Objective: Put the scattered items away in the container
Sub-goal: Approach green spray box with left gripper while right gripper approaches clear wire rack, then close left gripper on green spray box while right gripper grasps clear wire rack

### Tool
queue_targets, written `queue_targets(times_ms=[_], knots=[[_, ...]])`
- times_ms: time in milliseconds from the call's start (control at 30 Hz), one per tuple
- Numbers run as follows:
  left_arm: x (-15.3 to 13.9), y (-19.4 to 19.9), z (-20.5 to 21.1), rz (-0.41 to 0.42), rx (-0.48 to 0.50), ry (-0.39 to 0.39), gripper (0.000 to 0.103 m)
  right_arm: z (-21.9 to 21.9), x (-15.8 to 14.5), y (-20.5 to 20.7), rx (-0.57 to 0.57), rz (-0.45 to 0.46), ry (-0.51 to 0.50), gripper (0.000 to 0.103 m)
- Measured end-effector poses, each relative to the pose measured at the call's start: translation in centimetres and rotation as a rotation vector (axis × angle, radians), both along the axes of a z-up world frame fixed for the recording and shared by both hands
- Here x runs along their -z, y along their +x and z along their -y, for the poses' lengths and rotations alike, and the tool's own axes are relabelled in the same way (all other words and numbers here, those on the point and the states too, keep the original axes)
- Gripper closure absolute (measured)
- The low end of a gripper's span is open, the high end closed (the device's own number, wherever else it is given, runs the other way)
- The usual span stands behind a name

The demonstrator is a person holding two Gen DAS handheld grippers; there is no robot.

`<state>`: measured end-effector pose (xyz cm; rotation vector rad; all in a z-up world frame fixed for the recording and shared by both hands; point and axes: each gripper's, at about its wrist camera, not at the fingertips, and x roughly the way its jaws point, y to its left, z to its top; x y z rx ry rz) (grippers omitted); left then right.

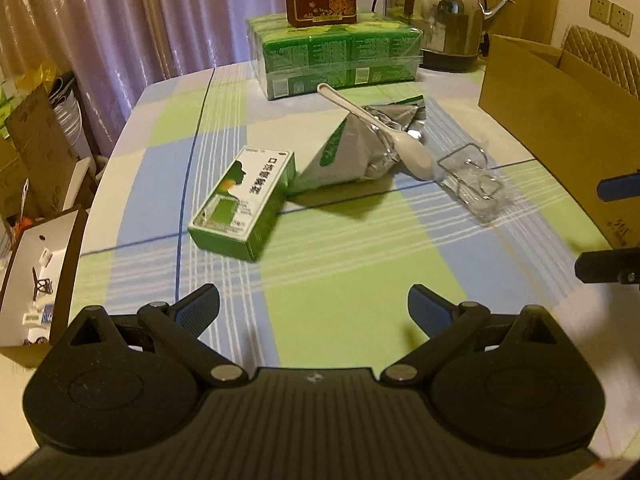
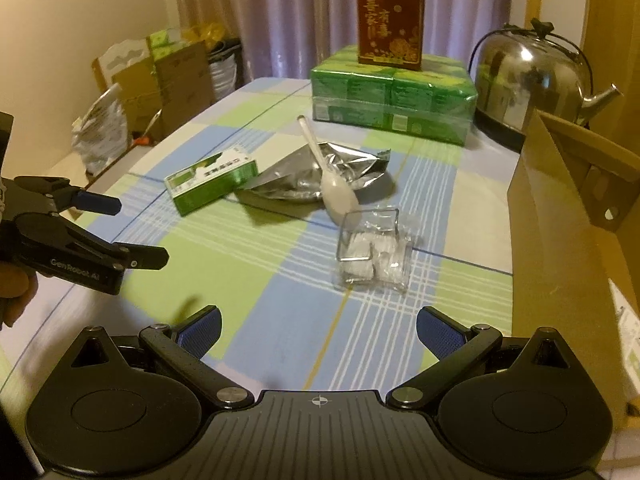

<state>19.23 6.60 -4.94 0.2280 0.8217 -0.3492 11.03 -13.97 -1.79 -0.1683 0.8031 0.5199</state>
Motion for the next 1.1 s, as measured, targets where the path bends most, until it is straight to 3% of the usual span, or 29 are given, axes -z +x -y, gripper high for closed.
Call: queue_targets(times_ms=[300, 733, 967, 1100], knots=[[0.0, 3.5, 0.0, 0.07, 0.046, 0.052, 0.004, -0.2, 2.0, 3.1, 0.044, 0.05, 0.014, 0.003], [1.9, 7.0, -0.2, 0.112, 0.06, 0.091, 0.005, -1.9, 5.4, 6.8, 0.053, 0.067, 0.001, 0.023], [3.7, 8.6, -0.4, 0.079, 0.052, 0.127, 0.01, -1.9, 6.4, 7.5, 0.077, 0.066, 0.012, 0.032], [3.8, 9.3, -1.0, 0.073, 0.026, 0.099, 0.01, -1.8, 6.7, 7.7, 0.08, 0.076, 0.007, 0.038]])
